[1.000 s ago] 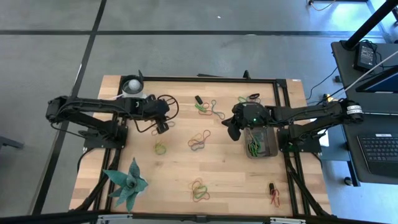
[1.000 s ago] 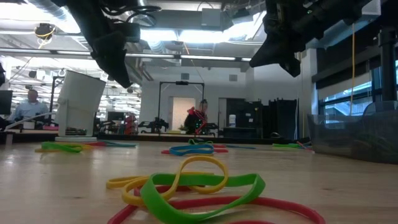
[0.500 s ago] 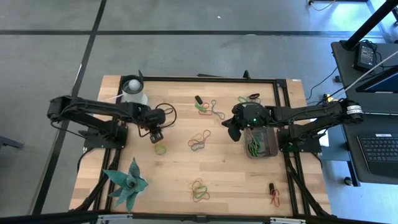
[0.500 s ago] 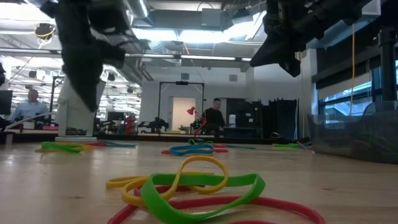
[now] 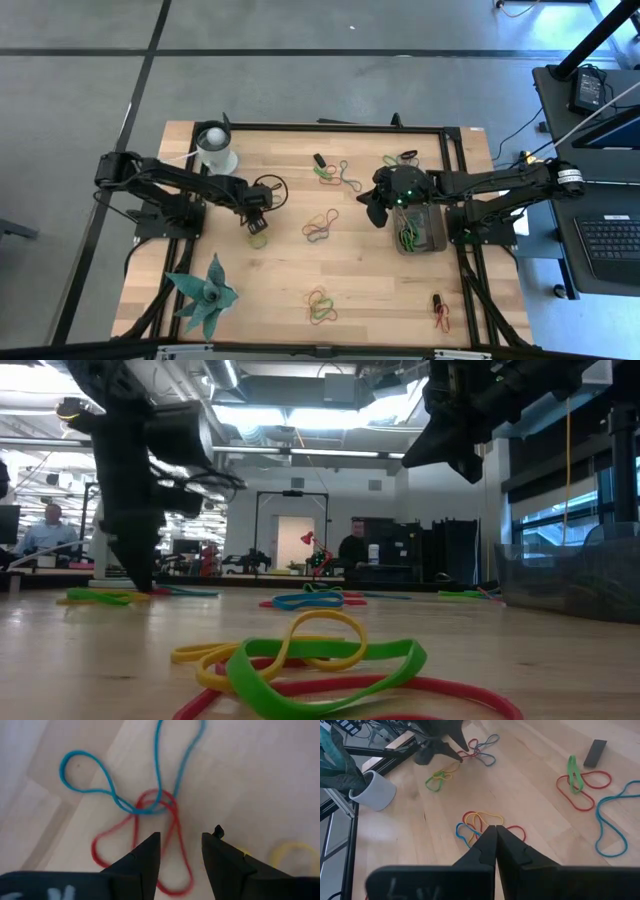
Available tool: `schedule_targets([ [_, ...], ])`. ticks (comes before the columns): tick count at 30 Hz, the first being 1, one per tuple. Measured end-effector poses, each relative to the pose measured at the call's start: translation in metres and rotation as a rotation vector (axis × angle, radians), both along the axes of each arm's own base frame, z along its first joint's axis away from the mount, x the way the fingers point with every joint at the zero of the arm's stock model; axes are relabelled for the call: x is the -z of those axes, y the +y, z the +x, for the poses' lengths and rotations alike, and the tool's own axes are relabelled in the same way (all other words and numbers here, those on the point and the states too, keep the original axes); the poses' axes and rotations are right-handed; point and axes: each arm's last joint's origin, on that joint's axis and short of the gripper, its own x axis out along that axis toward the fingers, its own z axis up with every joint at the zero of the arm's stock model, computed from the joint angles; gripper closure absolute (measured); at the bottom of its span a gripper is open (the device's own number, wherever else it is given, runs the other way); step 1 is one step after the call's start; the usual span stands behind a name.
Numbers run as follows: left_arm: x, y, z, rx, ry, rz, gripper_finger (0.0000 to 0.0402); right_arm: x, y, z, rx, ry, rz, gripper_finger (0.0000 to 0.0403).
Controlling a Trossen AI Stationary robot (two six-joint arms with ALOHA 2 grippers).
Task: Pick and place rubber bands into bin
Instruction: Put the red rubber band into the black bin
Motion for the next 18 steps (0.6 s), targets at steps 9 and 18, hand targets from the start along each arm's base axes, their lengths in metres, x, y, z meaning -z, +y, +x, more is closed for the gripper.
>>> schedule_targets([
  [9,0.014,0.000,0.012,0.028,0.015,0.014,0.0361,0.000,0.000,0.000,0.000,-0.001,0.000,0.0393],
  [18,-0.038,-0.002,0.012,0.036,-0.084,0.002,0.0398,0.001,0.000,-0.001,-0.004,0.011,-0.006,0.0393],
])
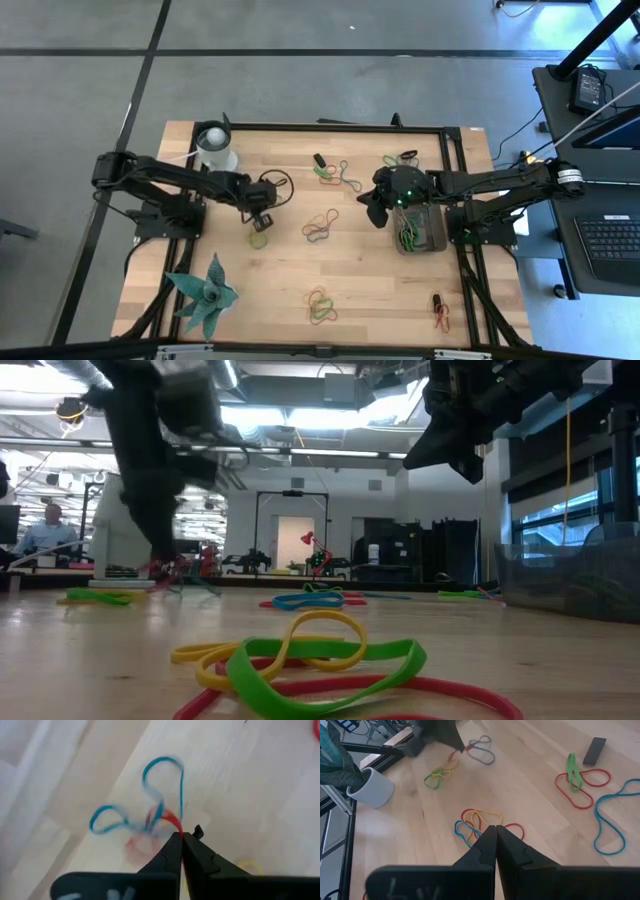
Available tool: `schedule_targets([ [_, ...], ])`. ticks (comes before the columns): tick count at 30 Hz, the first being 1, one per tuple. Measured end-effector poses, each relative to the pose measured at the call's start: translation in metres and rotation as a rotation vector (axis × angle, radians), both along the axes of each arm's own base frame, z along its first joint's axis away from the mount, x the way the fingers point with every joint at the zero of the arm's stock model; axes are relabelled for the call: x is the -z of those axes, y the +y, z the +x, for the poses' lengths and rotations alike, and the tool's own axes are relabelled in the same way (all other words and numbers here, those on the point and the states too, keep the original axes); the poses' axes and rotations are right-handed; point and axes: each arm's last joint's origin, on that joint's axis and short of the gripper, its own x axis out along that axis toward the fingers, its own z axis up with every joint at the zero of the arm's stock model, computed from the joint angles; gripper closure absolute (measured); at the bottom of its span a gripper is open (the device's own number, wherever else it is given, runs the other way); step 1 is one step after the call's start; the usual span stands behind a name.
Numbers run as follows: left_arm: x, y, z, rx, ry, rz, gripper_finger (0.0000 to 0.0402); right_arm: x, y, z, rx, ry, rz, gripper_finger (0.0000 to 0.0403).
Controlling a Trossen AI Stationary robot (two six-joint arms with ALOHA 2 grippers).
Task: Pick and place rubber bands into bin
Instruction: Put the red rubber band into the black bin
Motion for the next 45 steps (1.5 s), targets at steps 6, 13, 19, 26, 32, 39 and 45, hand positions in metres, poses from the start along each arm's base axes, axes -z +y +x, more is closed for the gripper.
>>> schedule_targets([
  [6,-0.047,-0.005,-0.011,0.002,-0.075,-0.001,0.0399,0.000,0.000,0.000,-0.001,0.003,-0.003,0.0393],
  [13,-0.090,-0.010,-0.023,0.015,-0.245,0.018,0.0399,0.000,0.000,0.000,-0.001,0.006,-0.002,0.0393],
  [19,-0.120,-0.014,-0.022,0.038,-0.378,0.038,0.0398,0.001,0.000,-0.001,-0.004,0.013,-0.006,0.0393],
  [26,-0.149,-0.017,0.008,0.162,-0.510,0.109,0.0398,-0.002,0.000,-0.004,-0.014,0.016,-0.022,0.0393],
  [32,-0.163,-0.015,0.052,0.278,-0.476,0.205,0.0398,-0.022,-0.002,-0.024,-0.033,-0.030,-0.073,0.0393],
  [39,-0.164,-0.003,0.122,0.382,-0.489,0.315,0.0398,-0.060,-0.021,-0.057,0.065,-0.108,-0.145,0.0393],
  [45,-0.152,0.012,0.190,0.450,-0.619,0.325,0.0398,-0.095,-0.039,-0.073,0.141,-0.173,-0.242,0.0393],
])
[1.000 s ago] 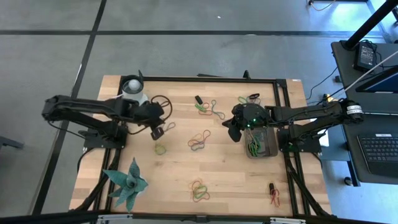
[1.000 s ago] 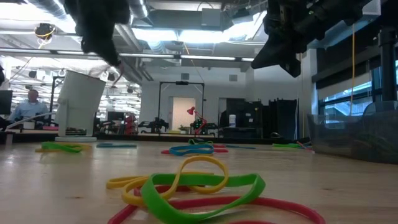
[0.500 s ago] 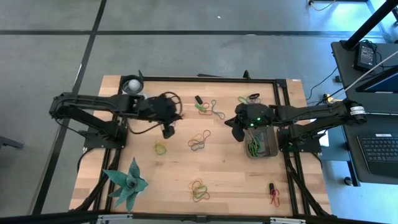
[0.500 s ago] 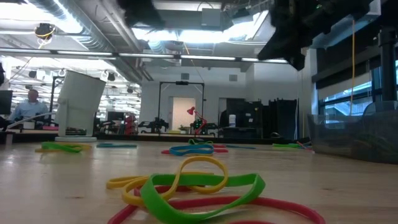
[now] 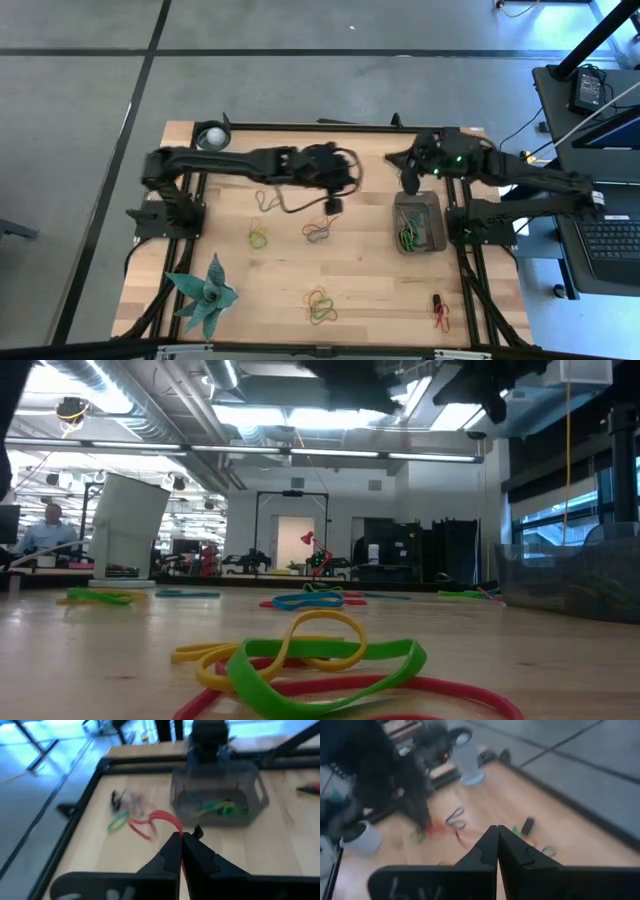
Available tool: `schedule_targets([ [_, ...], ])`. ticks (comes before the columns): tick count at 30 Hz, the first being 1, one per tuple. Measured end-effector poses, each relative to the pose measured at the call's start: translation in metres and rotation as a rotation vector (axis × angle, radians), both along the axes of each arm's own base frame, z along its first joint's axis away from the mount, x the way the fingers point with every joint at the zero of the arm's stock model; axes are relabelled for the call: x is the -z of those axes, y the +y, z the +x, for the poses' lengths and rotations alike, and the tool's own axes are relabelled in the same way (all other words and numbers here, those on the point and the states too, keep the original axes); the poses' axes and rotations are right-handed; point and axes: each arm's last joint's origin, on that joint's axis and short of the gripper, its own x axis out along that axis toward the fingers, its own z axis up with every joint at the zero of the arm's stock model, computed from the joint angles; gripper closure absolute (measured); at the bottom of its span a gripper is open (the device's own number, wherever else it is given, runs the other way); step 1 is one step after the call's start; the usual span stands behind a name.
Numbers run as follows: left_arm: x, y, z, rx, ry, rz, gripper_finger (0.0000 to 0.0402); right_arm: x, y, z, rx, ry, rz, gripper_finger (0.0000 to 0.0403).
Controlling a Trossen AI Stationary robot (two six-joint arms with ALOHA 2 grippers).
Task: Pick and place rubber bands into bin
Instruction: Put the red rubber band into the black bin
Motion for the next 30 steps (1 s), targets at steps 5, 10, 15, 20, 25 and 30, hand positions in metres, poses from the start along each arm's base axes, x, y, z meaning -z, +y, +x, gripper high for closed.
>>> schedule_targets([
  [5,0.016,0.008,0.055,0.037,-0.069,-0.016,0.0398,-0.021,-0.008,-0.005,0.005,-0.025,-0.076,0.0393],
  [10,0.038,0.011,0.103,0.096,-0.138,-0.039,0.0398,-0.029,-0.013,-0.008,0.022,-0.020,-0.108,0.0393],
  [15,0.067,0.005,0.143,0.149,-0.203,-0.060,0.0398,-0.027,-0.013,-0.009,0.026,0.006,-0.099,0.0393],
  [20,0.104,-0.007,0.169,0.206,-0.205,-0.078,0.0398,-0.022,-0.013,-0.011,0.015,0.060,-0.105,0.0393],
  [25,0.147,-0.016,0.180,0.202,-0.135,-0.140,0.0398,-0.019,-0.012,-0.011,0.013,0.091,-0.094,0.0393],
  [30,0.156,-0.019,0.179,0.195,-0.082,-0.160,0.0385,-0.016,-0.012,-0.013,0.011,0.127,-0.081,0.0393],
])
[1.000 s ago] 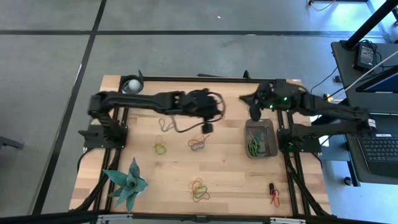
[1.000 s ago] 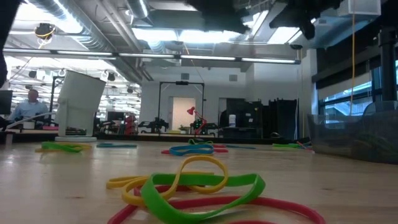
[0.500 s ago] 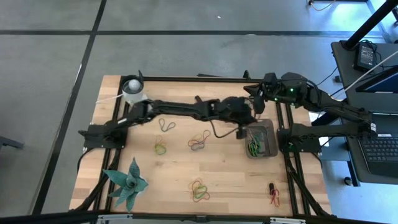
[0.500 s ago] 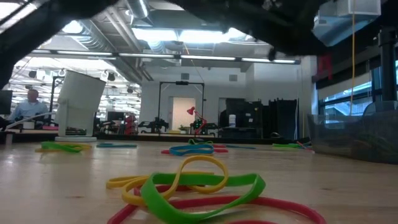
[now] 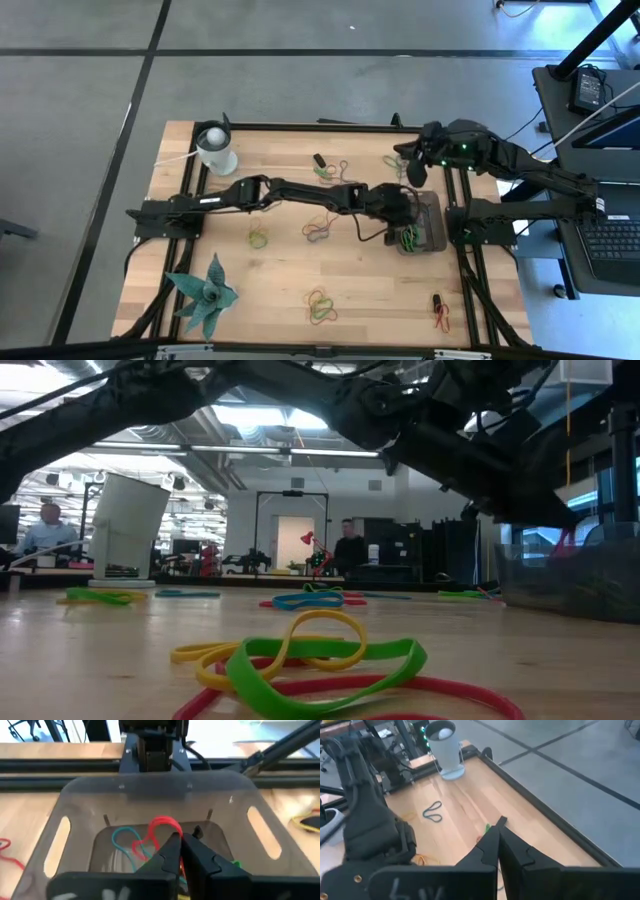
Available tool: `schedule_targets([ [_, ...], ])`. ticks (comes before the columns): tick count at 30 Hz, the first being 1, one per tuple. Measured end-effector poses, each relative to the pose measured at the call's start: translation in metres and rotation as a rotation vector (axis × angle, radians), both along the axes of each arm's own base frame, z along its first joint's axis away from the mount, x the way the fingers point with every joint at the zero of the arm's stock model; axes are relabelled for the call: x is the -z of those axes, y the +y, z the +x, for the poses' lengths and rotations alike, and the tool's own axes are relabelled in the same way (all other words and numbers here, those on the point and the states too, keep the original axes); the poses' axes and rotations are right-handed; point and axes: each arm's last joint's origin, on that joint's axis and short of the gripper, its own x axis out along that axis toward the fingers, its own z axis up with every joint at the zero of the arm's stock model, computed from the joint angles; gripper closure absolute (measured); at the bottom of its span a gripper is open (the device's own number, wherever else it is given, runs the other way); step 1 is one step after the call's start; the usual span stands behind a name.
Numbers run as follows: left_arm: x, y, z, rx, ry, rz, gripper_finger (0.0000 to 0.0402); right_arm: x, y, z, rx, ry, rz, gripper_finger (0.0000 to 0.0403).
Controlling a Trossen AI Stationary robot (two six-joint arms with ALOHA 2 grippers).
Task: Pick and place rubber bands into bin
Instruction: Put the red rubber band into the black bin, then put the black rubber band into the black bin
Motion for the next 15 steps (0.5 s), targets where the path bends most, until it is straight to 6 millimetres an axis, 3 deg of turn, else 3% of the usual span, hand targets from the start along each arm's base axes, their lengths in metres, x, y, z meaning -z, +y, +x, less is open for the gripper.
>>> schedule_targets([
  [11,-0.008,0.000,-0.002,-0.017,-0.001,-0.034,0.0272,0.006,0.001,-0.003,0.004,0.060,0.029,0.0393],
  [15,-0.029,0.000,-0.009,-0.022,0.026,-0.030,0.0260,0.009,0.002,-0.005,0.013,0.094,0.058,0.0393],
])
